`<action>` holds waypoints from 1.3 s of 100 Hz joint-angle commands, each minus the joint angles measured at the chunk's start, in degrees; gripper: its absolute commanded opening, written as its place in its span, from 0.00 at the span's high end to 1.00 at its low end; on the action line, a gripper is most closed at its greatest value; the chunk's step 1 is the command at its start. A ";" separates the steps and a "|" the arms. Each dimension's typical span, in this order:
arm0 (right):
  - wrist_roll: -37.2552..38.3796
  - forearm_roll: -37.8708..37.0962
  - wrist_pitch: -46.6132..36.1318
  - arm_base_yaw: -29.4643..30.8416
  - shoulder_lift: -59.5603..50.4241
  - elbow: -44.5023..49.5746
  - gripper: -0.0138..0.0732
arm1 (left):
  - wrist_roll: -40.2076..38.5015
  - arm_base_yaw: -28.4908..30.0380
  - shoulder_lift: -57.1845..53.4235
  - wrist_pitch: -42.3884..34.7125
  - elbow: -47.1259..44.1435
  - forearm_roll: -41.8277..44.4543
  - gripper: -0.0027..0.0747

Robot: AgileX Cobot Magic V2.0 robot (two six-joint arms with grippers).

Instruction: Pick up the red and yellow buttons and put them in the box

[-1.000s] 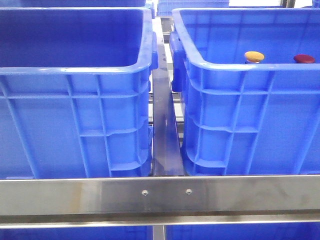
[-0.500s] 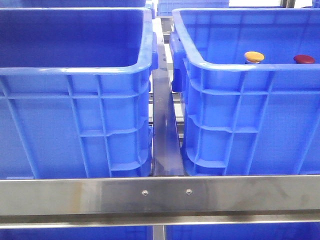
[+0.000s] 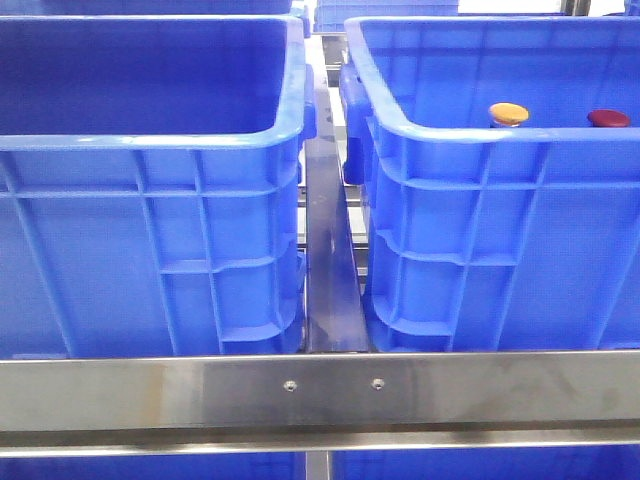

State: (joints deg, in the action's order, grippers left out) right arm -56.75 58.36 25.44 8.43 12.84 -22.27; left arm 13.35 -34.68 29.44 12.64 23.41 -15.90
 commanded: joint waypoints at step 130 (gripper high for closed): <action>-0.45 1.68 -1.70 -0.09 0.47 -1.42 0.92 | -18.39 18.59 -13.46 -10.13 -12.50 18.60 0.99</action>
State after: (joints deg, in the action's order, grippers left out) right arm -56.75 58.36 25.70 8.43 12.72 -22.27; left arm -3.05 -20.36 19.07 9.62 12.36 0.00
